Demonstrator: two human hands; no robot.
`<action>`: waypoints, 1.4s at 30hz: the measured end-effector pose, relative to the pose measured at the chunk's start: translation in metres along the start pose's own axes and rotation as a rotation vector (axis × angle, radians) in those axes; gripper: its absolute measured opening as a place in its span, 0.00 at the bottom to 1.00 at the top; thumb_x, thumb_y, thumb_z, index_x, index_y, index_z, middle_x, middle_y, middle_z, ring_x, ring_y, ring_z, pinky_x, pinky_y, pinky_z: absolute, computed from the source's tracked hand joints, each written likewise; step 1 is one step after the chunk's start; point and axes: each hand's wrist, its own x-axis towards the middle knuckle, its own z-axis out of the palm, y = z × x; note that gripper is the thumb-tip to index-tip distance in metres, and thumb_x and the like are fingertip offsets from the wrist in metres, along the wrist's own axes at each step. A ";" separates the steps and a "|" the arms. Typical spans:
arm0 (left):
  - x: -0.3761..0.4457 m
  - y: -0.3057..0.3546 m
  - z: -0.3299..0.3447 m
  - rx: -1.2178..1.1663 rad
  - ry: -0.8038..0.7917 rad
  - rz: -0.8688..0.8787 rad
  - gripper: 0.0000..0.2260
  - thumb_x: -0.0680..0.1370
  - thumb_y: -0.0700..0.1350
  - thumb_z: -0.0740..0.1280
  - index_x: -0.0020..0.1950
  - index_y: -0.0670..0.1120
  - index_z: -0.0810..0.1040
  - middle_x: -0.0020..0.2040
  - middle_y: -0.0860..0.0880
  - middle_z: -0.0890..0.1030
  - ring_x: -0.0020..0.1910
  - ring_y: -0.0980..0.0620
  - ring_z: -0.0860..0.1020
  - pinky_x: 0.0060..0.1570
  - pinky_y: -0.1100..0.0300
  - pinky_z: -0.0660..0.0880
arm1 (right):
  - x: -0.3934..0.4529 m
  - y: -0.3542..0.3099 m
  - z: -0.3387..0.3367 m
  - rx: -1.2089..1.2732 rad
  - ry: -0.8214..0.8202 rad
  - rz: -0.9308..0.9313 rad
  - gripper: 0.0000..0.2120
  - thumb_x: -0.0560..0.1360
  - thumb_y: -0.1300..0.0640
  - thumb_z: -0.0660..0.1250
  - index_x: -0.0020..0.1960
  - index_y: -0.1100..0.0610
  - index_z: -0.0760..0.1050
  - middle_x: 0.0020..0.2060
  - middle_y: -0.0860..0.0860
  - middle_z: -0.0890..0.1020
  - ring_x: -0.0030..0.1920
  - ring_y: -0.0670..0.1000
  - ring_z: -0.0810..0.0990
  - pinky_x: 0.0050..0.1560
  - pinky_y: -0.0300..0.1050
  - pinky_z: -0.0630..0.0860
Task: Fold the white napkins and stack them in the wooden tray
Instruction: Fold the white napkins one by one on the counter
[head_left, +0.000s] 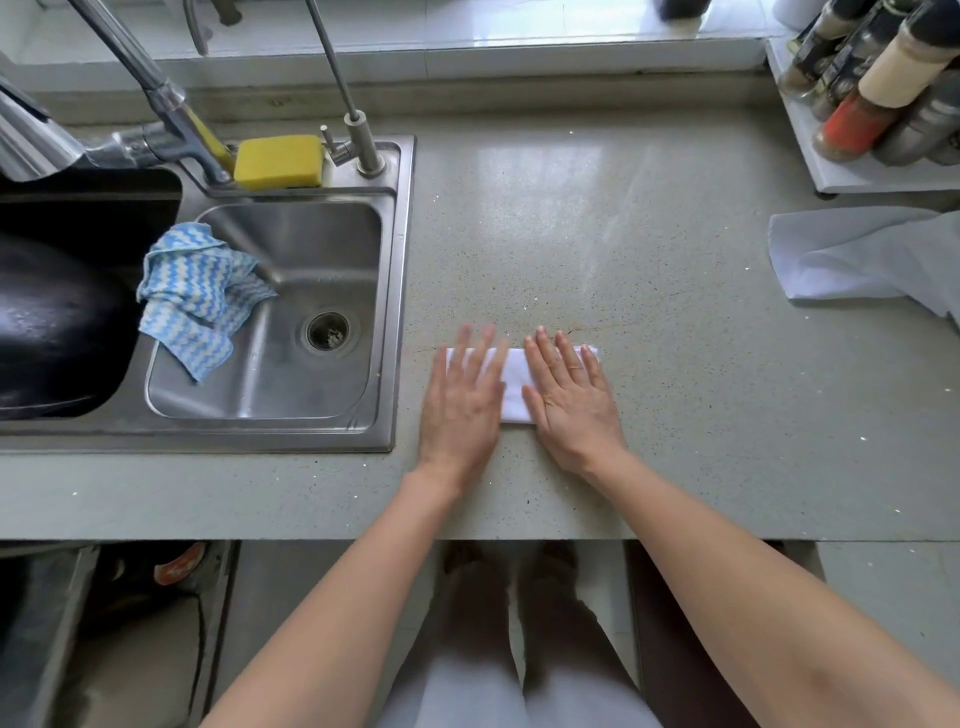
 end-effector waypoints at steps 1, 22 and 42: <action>-0.002 0.002 0.006 0.043 -0.149 0.049 0.23 0.84 0.47 0.51 0.78 0.45 0.53 0.79 0.46 0.51 0.78 0.45 0.48 0.76 0.48 0.46 | 0.000 0.000 0.000 -0.003 -0.007 -0.002 0.26 0.82 0.46 0.41 0.76 0.50 0.34 0.74 0.44 0.35 0.74 0.45 0.33 0.74 0.47 0.31; 0.040 -0.019 -0.032 0.162 -0.316 -0.160 0.12 0.78 0.39 0.59 0.62 0.43 0.70 0.60 0.43 0.72 0.57 0.43 0.72 0.54 0.53 0.69 | 0.009 0.024 -0.069 -0.087 -0.045 -0.002 0.09 0.77 0.68 0.55 0.53 0.61 0.70 0.53 0.57 0.73 0.55 0.57 0.73 0.42 0.46 0.66; -0.126 -0.063 -0.108 -0.903 0.738 -1.146 0.07 0.77 0.41 0.68 0.54 0.42 0.74 0.48 0.47 0.77 0.45 0.52 0.74 0.42 0.63 0.68 | 0.019 -0.125 -0.103 1.208 -0.655 0.137 0.08 0.73 0.71 0.66 0.52 0.72 0.76 0.47 0.63 0.80 0.44 0.59 0.80 0.48 0.51 0.78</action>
